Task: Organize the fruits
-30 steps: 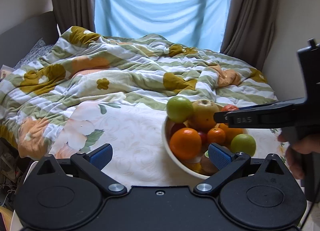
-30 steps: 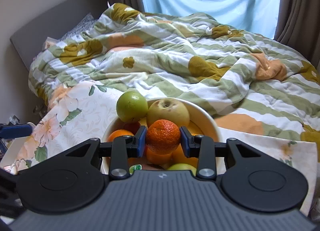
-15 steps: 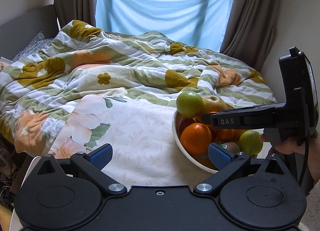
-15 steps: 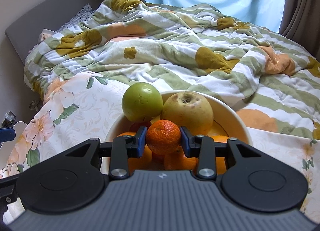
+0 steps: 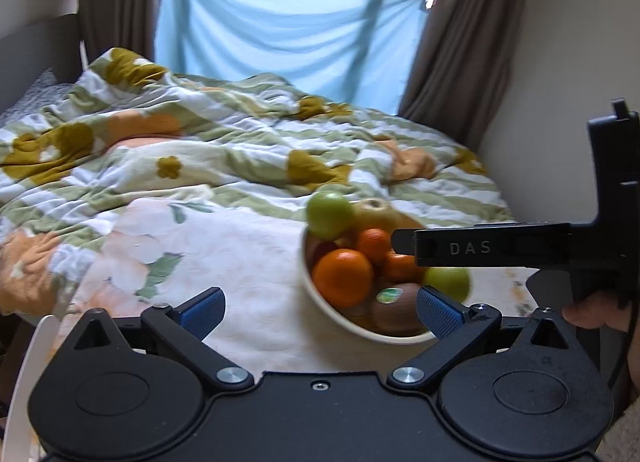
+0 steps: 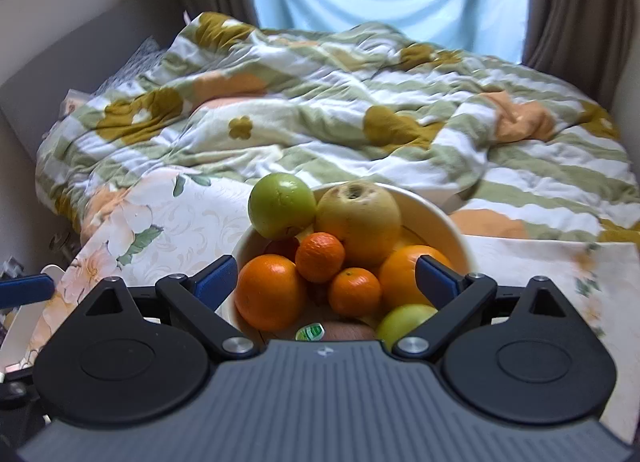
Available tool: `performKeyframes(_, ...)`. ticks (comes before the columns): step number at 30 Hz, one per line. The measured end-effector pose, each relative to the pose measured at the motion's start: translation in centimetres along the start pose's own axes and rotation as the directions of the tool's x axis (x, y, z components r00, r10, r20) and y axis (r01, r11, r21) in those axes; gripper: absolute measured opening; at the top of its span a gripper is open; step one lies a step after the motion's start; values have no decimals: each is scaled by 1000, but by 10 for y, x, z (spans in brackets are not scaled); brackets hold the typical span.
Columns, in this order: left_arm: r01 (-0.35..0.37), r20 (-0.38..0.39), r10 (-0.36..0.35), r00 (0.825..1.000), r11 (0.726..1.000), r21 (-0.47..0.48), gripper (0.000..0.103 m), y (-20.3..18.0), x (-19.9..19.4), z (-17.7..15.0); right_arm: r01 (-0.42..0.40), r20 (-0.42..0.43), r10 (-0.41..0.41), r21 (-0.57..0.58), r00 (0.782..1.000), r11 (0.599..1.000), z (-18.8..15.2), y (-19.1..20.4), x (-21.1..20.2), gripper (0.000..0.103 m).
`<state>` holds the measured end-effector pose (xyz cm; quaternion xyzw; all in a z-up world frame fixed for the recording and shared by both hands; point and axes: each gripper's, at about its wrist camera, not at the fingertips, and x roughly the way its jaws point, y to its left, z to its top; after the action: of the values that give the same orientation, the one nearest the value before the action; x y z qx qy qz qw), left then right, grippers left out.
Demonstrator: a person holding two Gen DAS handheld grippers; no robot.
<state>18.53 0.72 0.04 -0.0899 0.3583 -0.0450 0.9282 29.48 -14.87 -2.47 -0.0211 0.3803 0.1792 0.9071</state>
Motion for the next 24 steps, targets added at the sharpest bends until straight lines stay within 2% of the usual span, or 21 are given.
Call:
performKeyframes(5,73,14,-74,997,996,48,103,-21,-12,-1,97,48,-99,53,994,994,-8,-10,-50,103)
performKeyframes(11,126,48,-130,990,988,89,103,-50,-38,-10,200,84,-214,147,973,969,-29,-35,-111,103)
performKeyframes(18,113,79,-123,989,987,117,103,-84,-78,-37,238,105,-265,218,958,947,-69,-57,-173,103)
performKeyframes(24,74,79,-86,993,988,135,103,-103,-116,-68,245,114,-273,213,955,946,-107,-60,-221,103)
